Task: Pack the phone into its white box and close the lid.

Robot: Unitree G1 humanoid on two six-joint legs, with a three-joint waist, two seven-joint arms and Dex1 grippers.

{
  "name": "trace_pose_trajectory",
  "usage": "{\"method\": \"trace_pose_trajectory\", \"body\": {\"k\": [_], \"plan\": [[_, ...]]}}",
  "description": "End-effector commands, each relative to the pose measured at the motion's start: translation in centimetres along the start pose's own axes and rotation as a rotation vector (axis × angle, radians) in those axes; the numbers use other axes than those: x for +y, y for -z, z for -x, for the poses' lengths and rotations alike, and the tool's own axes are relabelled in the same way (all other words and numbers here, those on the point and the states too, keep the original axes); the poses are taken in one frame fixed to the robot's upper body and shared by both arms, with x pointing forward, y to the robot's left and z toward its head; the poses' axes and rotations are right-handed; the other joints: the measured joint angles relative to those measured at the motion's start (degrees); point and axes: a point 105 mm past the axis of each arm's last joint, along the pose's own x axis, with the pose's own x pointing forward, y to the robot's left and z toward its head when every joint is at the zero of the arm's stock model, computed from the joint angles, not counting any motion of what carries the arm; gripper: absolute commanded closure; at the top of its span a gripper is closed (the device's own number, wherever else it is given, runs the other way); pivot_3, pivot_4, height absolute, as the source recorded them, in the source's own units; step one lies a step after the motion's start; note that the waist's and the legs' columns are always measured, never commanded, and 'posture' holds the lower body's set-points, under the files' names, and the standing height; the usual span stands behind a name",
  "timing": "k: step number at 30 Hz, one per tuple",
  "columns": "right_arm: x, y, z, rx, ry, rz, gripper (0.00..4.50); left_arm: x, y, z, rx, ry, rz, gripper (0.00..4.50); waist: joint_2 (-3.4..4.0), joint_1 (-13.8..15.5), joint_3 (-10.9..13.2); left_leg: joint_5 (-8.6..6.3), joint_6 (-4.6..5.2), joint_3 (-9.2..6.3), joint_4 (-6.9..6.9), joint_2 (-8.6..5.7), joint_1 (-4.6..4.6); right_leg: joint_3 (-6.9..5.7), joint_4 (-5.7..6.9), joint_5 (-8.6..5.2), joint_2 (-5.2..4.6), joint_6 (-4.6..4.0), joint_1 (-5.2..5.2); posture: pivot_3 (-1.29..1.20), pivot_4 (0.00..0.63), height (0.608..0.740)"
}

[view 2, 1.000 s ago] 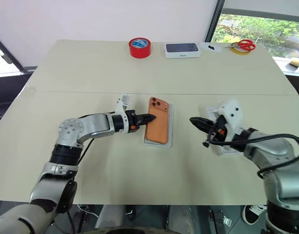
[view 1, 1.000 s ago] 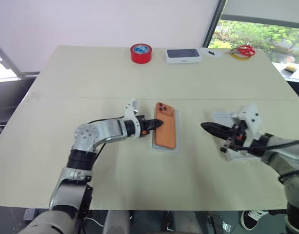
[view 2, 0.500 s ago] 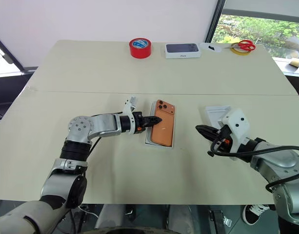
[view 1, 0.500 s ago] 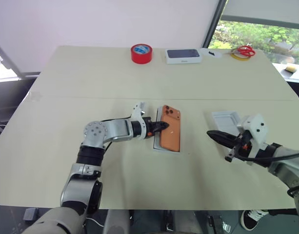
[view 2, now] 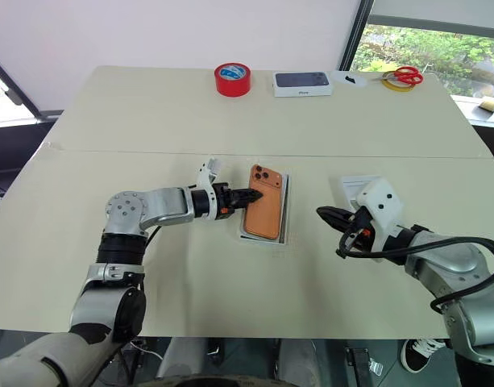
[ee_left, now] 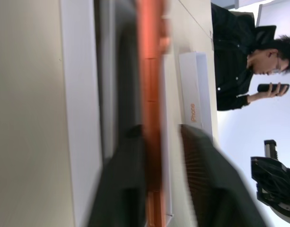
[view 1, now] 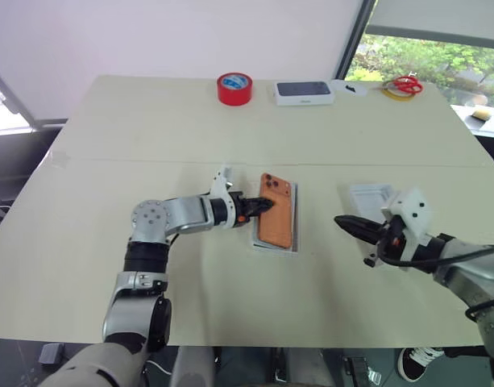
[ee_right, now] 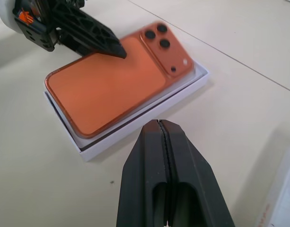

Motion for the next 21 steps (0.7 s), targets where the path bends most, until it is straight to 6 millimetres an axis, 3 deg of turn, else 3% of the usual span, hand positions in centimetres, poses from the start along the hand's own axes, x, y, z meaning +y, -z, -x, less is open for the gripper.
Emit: {"method": "trace_pose_trajectory", "body": {"k": [1, 3, 4, 13, 16, 21], "plan": [[0.1, -0.7, -0.1, -0.019, -0.006, 0.044, 4.50, -1.2, -0.5, 0.6, -0.016, 0.047, -0.031, 1.32, 0.00, -0.02, 0.00, 0.00, 0.00, 0.00, 0.00, 0.00, 0.03, 0.00, 0.00, 0.00, 0.00, 0.00, 0.03, 0.00, 0.150, 0.730], [0.2, -0.7, -0.2, -0.017, -0.010, 0.047, 4.50, -1.6, -0.7, 1.0, -0.017, 0.070, -0.037, 0.19, 0.00, -0.04, 0.00, 0.00, 0.00, -0.01, 0.00, 0.00, 0.13, 0.00, 0.00, 0.00, 0.00, 0.00, 0.13, 0.00, 0.150, 0.730], [0.3, -0.7, -0.3, -0.015, -0.012, 0.050, 4.50, -1.8, -0.8, 1.4, -0.020, 0.085, -0.045, 0.03, 0.00, -0.06, 0.00, -0.01, 0.02, -0.01, 0.00, 0.00, 0.17, 0.00, 0.00, 0.00, 0.00, 0.00, 0.17, 0.00, 0.150, 0.730], [-0.6, 0.7, -2.0, 0.083, 0.050, 0.102, 4.50, -0.6, -3.9, 6.2, -0.102, -0.035, -0.235, 0.03, 0.01, -0.03, 0.00, -0.05, 0.07, 0.02, -0.03, 0.07, 0.33, 0.02, 0.03, 0.00, 0.05, -0.01, 0.24, 0.00, 0.150, 0.730], [-0.7, 0.7, -2.8, 0.090, 0.061, 0.108, 4.50, 0.8, -4.9, 7.2, -0.150, -0.163, -0.384, 0.92, 0.01, -0.08, 0.00, -0.03, 0.05, 0.06, -0.03, 0.06, 0.33, 0.02, 0.03, 0.00, 0.04, -0.02, 0.24, 0.00, 0.150, 0.730], [-1.4, 1.2, -4.3, 0.142, 0.110, 0.110, 4.50, 1.7, -4.4, 6.9, -0.097, -0.266, -0.660, 3.45, 0.01, -0.09, 0.00, -0.01, 0.00, 0.10, -0.04, 0.06, 0.32, 0.02, 0.01, 0.00, 0.03, -0.02, 0.22, 0.00, 0.150, 0.730]]}}
